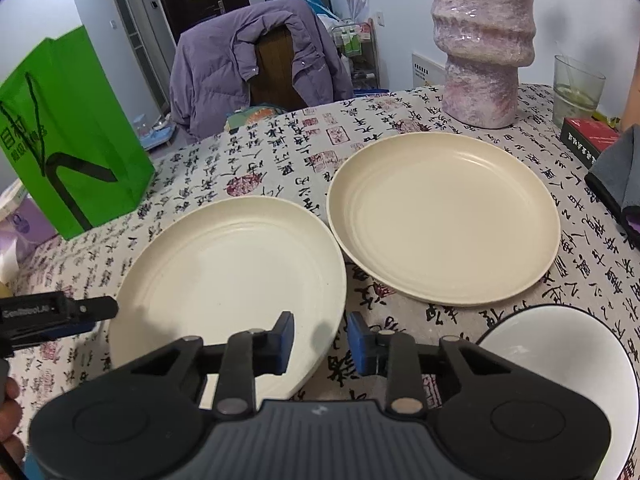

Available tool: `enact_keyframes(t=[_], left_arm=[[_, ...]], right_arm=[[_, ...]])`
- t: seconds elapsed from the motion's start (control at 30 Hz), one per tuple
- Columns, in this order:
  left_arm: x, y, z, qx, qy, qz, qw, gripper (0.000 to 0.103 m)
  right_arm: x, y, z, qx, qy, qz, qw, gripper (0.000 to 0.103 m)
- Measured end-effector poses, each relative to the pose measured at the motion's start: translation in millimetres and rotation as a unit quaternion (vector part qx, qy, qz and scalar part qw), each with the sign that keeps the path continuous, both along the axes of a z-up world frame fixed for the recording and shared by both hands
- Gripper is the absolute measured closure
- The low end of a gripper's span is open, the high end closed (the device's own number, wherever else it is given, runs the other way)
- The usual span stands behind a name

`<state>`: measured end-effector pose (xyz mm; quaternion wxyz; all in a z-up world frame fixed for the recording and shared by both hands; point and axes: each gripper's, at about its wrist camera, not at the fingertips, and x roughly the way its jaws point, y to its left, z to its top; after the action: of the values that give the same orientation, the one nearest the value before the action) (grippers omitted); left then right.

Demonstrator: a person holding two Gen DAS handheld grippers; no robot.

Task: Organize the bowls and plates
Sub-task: 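Close both grippers on the cream plate rim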

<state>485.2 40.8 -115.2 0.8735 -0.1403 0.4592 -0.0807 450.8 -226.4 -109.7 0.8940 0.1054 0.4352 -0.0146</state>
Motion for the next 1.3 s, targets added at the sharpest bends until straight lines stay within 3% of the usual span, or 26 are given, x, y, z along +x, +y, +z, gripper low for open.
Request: enact_keyframes(t=[0.3,0.43,0.57,1.03,1.3], left_arm=[[-0.7,-1.2,-0.3,-0.009,-0.004,-0.008,0.9999,0.065],[2.7,3.4,-6.6,-0.019,0.013,0.002,0.9997,0.081],[3.8,7.4,-9.8,-0.02,0.018,0.013,0.9996,0.089],[4.4,12.4,-10.7,-0.021,0.012,0.031,0.9992,0.089],[4.4,16.0,-13.2,-0.042,0.009,0.032,0.9986,0.089]], right_arm=[[17.5,4.5,-16.8,-0.001,0.014,0.001,1.0,0.082],[15.0,9.6,-16.5,0.013,0.008,0.025,1.0,0.089],[13.3,18.6,-15.7,0.013,0.005,0.049,0.999,0.089],[41.3,13.8,-17.9,0.031,0.011,0.045,0.998,0.085],[38.3,21.1,-17.8,0.024,0.001,0.068,0.997,0.089]])
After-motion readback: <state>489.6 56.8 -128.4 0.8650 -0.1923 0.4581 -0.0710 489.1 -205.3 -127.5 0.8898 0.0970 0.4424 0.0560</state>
